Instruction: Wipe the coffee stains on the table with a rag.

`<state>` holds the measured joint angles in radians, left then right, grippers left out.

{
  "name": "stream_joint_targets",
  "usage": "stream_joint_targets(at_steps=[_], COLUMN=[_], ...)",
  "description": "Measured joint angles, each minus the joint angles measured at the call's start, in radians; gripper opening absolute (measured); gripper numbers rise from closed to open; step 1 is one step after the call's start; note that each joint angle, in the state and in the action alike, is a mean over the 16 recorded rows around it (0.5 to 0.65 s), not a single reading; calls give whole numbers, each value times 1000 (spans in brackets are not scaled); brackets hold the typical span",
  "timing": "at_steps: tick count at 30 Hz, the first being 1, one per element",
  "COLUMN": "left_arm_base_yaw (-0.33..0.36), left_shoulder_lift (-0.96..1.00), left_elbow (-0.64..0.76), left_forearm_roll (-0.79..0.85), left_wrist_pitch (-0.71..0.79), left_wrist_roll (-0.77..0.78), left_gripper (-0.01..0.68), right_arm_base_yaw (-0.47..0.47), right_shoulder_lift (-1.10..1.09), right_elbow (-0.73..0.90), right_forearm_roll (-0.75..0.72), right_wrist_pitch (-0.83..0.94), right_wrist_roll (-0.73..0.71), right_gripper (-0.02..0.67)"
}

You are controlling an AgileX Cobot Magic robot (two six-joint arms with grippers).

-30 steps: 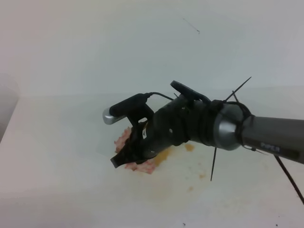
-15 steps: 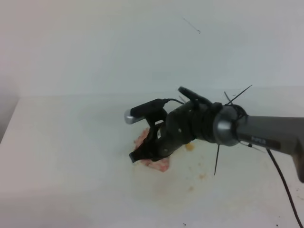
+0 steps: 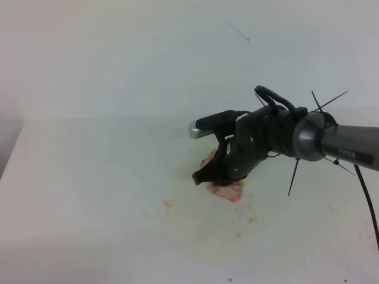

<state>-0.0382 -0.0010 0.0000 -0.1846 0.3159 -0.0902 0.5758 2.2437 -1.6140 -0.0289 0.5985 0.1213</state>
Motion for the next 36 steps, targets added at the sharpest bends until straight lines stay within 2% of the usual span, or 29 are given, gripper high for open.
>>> stream_joint_targets(at_steps=[10,26,36], left_arm_base_yaw=[0,0,0], left_shoulder_lift=[0,0,0], left_elbow=[0,0,0], left_forearm_roll=[0,-2,-2], left_wrist_pitch=[0,0,0], left_wrist_roll=[0,0,0], left_gripper=[-1,-1,-1], right_arm_base_yaw=[-12,-20,58], right_shoulder_lift=[-29,-255,-259], right_elbow=[68,434,536], right_forearm_roll=[-57,-146,-94], right_wrist_pitch=[-7,-233,-316], right_wrist_roll=[-1,45,44], right_gripper=[15,11,11])
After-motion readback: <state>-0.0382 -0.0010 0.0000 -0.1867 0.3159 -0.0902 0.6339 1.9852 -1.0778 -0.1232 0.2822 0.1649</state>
